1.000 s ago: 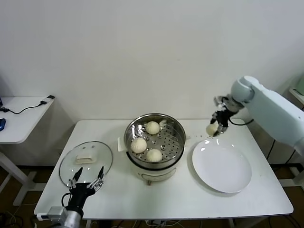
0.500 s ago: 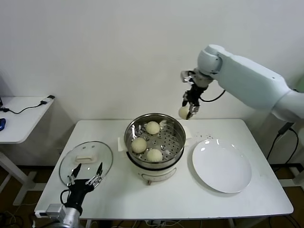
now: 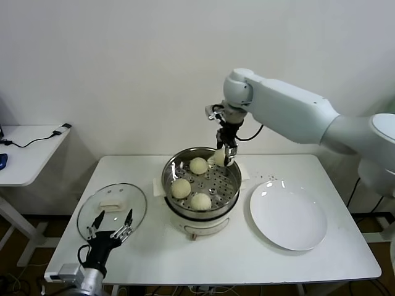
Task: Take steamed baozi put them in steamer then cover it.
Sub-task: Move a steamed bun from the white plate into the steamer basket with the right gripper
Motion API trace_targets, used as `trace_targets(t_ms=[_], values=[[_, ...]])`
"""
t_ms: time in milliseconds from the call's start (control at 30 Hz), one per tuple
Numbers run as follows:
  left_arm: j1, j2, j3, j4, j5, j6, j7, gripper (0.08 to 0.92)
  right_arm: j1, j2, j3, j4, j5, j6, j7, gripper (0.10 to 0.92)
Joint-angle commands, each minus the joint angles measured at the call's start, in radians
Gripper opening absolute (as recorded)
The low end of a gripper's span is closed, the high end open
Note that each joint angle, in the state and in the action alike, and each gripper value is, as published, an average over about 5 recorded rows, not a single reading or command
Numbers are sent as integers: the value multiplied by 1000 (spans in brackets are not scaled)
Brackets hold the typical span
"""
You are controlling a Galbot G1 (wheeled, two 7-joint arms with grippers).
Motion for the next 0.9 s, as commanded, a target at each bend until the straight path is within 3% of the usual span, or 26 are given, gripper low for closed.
trace_targets(t_ms=[33,900], values=[[0,-1,2,4,1,0,-1,823,-117,28,21,6,-61,-16,31,619],[-2,-1,2,14,-1,-3,-1,823,-198,27,76,-11,-155,-20,74,626]])
